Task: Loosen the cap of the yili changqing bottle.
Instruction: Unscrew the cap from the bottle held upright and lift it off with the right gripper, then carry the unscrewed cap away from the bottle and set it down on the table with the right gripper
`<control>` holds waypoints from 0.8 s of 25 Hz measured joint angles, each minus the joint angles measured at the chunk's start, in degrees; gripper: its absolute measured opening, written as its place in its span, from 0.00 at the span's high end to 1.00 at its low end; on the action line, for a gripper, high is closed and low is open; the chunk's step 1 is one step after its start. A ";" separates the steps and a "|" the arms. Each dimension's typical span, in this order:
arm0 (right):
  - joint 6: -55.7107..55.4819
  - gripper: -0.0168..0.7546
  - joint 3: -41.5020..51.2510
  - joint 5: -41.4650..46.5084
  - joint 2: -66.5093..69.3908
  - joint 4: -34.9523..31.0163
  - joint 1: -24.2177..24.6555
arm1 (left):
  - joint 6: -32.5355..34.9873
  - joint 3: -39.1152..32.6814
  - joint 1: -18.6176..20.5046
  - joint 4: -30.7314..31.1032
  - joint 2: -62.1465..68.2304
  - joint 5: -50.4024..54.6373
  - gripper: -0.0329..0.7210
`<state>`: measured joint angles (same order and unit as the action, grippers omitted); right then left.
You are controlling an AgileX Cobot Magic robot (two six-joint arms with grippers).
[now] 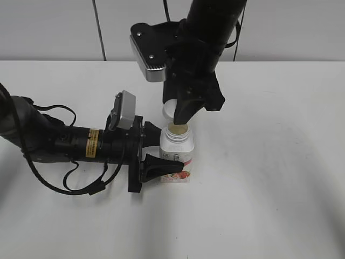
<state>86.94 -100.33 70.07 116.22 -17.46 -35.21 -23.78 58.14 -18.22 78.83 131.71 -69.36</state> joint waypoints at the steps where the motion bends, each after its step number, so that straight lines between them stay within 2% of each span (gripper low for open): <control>1: -0.63 0.48 0.00 0.00 -0.25 0.00 0.00 | 0.00 0.00 0.00 0.00 0.00 -0.05 0.37; 4: -5.79 0.48 0.00 0.00 -1.49 -0.28 0.00 | 0.00 0.00 0.00 0.05 0.00 -0.11 0.37; 8: -19.78 0.48 0.00 0.00 -3.04 0.01 0.00 | 0.00 0.00 0.00 0.10 0.00 -0.11 0.37; 15: -41.04 0.48 0.00 0.00 -3.46 4.40 0.05 | 0.00 0.00 0.00 0.10 0.00 -0.11 0.37; 20: -53.16 0.48 0.00 0.00 -3.46 4.52 2.08 | 0.00 0.00 0.00 0.22 0.00 -0.11 0.37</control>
<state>33.77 -100.33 70.07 112.76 -12.94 -33.13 -23.78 58.14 -18.22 79.05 131.71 -69.48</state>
